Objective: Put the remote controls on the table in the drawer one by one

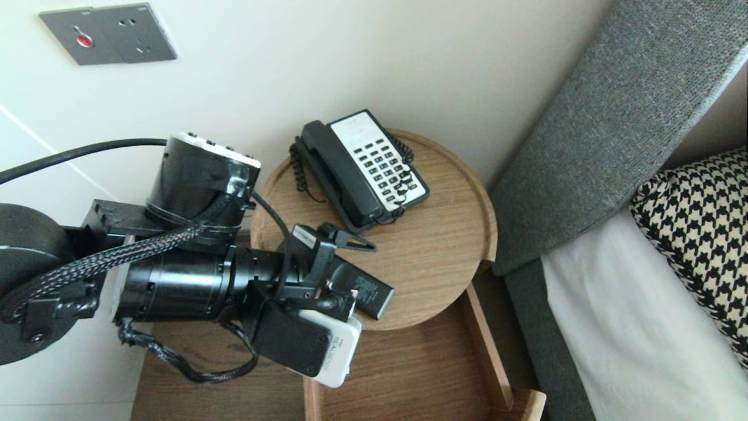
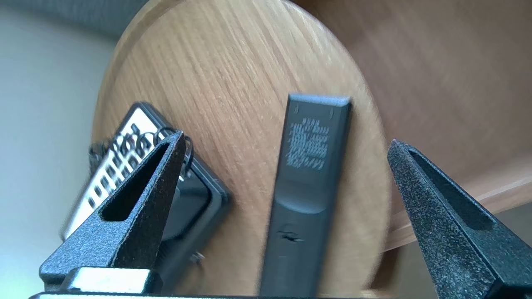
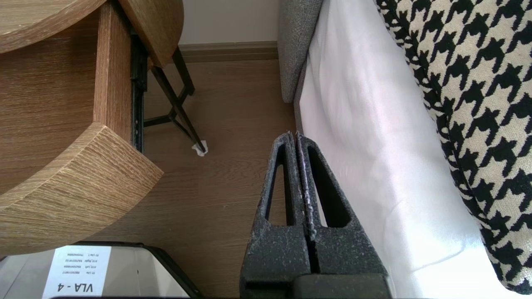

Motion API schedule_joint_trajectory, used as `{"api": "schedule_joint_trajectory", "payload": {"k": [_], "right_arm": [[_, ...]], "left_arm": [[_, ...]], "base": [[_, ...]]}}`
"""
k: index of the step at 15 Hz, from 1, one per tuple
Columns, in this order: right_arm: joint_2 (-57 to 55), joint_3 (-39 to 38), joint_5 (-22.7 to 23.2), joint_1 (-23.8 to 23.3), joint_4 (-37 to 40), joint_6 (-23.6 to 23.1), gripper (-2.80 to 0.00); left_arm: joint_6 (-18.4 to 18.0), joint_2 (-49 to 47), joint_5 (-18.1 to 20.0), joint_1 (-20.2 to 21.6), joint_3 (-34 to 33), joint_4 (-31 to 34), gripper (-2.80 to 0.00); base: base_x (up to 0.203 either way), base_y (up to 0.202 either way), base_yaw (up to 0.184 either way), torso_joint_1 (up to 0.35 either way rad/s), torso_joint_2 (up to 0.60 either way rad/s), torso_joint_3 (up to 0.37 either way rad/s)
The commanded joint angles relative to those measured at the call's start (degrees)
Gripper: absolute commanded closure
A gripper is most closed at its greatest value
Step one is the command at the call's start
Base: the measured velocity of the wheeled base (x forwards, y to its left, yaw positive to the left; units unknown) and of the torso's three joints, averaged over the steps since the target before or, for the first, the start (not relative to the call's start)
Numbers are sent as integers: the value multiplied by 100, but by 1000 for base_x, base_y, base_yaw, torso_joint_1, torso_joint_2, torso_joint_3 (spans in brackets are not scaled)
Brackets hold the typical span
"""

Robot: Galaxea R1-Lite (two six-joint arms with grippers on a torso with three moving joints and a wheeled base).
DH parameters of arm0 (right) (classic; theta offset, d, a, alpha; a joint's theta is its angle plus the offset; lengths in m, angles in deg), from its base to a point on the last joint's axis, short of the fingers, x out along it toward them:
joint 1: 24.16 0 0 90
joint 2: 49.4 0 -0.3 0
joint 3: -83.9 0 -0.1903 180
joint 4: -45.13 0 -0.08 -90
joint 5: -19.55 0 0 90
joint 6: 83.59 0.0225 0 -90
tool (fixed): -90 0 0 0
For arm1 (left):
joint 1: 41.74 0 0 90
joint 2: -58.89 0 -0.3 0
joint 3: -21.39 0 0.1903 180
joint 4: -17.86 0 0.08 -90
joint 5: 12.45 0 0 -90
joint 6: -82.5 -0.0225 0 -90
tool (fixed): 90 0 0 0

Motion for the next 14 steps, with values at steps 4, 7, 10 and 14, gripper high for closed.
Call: {"api": "schedule_joint_trajectory", "payload": {"k": [4,7,10,14], "right_arm": [[39,2,-2,5,0,-3,0],[34,2,-2,5,0,-3,0],[39,2,-2,5,0,-3,0],[39,2,-2,5,0,-3,0]], "left_arm": [[-1213,-658,391,374,555,279,-280],[-1377,-716,397,383,815,500,-280],[-1168,-531,358,457,986,759,-280],[-781,-223,187,518,1095,1603,-280]], "base": [[0,0,0,0,0,0],[0,0,0,0,0,0],[0,0,0,0,0,0],[0,0,0,0,0,0]]}}
